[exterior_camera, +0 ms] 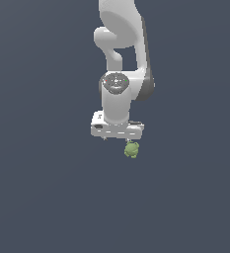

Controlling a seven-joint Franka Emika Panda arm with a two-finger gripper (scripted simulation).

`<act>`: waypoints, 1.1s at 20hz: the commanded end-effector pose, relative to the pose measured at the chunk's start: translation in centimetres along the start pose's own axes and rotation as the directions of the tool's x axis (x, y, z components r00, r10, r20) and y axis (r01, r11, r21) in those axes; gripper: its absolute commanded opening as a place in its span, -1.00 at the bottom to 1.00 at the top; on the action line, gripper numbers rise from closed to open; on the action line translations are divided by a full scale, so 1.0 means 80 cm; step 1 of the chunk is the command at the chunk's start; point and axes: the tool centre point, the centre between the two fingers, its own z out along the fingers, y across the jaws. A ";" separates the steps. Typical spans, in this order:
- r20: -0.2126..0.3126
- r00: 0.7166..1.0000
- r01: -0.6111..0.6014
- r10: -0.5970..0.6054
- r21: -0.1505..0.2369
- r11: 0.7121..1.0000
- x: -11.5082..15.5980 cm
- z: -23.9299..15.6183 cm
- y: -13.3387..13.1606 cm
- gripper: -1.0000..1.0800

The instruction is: Pick up the object and move it to a goal position.

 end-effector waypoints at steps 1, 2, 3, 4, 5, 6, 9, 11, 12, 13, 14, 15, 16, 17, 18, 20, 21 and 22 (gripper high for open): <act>-0.003 1.000 -0.030 0.030 -0.002 1.000 0.000 0.007 -0.013 0.92; -0.005 0.999 -0.043 0.043 -0.002 0.999 0.000 0.011 -0.019 0.92; -0.006 0.998 -0.058 0.058 -0.003 0.998 -0.001 0.014 -0.025 0.92; -0.008 0.997 -0.074 0.073 -0.003 0.997 -0.001 0.018 -0.032 0.92; -0.010 0.996 -0.089 0.089 -0.004 0.996 -0.001 0.021 -0.039 0.92; -0.012 0.995 -0.104 0.104 -0.004 0.995 -0.002 0.025 -0.045 0.92; -0.017 0.990 -0.143 0.143 -0.005 0.990 -0.003 0.034 -0.062 0.92; -0.020 0.986 -0.165 0.164 -0.005 0.986 -0.004 0.040 -0.071 0.92; -0.021 0.985 -0.174 0.174 -0.005 0.985 -0.005 0.042 -0.075 0.92; -0.022 0.983 -0.183 0.183 -0.005 0.983 -0.005 0.044 -0.079 0.92; -0.023 0.981 -0.191 0.191 -0.005 0.982 -0.006 0.046 -0.083 0.92; -0.024 0.980 -0.198 0.198 -0.005 0.980 -0.006 0.048 -0.086 0.92; -0.025 0.979 -0.204 0.204 -0.005 0.979 -0.007 0.049 -0.088 0.92; -0.026 0.978 -0.209 0.209 -0.004 0.978 -0.007 0.051 -0.091 0.92; -0.026 0.977 -0.214 0.214 -0.004 0.977 -0.007 0.052 -0.093 0.92; -0.027 0.975 -0.220 0.220 -0.004 0.975 -0.008 0.053 -0.096 0.92; -0.027 0.975 -0.222 0.222 -0.004 0.975 -0.008 0.054 -0.096 0.92; -0.028 0.974 -0.224 0.223 -0.004 0.975 -0.008 0.054 -0.097 0.92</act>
